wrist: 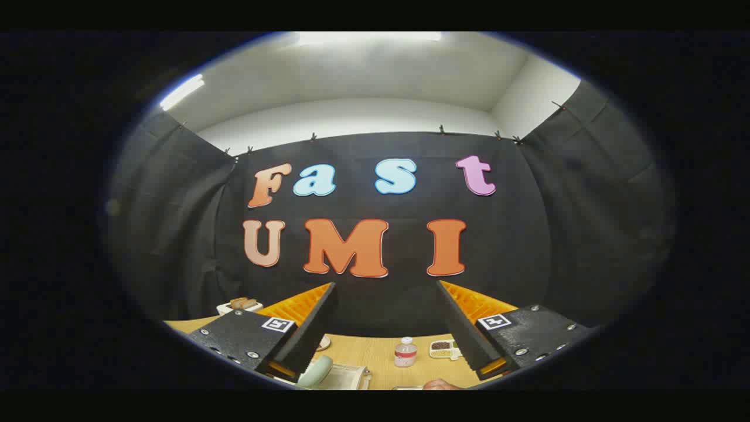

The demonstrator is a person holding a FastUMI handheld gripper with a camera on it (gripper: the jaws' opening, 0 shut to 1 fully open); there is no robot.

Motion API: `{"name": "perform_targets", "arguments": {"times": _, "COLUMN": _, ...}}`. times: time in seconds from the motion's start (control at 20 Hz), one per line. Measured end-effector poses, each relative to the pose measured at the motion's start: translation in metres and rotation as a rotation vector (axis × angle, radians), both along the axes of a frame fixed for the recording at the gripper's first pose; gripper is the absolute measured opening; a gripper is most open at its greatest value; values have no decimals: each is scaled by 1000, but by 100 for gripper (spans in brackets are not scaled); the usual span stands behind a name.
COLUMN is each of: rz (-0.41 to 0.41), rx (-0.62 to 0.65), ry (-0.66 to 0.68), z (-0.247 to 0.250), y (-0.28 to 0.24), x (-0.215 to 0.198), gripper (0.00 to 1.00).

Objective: Take the plate from the dish rack, then take the spoon from the basket and place it into the plate.

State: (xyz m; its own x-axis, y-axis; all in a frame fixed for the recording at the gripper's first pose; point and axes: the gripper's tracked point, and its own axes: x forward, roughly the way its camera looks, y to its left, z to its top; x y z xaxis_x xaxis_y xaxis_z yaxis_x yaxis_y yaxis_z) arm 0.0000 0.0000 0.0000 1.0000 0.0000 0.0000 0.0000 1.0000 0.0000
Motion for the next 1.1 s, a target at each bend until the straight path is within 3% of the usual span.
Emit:
{"name": "perform_targets", "arguments": {"times": 0.75, "rz": 27, "rx": 39, "ry": 33, "z": 29, "y": 29, "x": -2, "gripper": 98}}
{"name": "perform_targets", "arguments": {"times": 1.1, "rz": 55, "rx": 29, "ry": 129, "z": 7, "y": 42, "x": 3, "gripper": 98}}
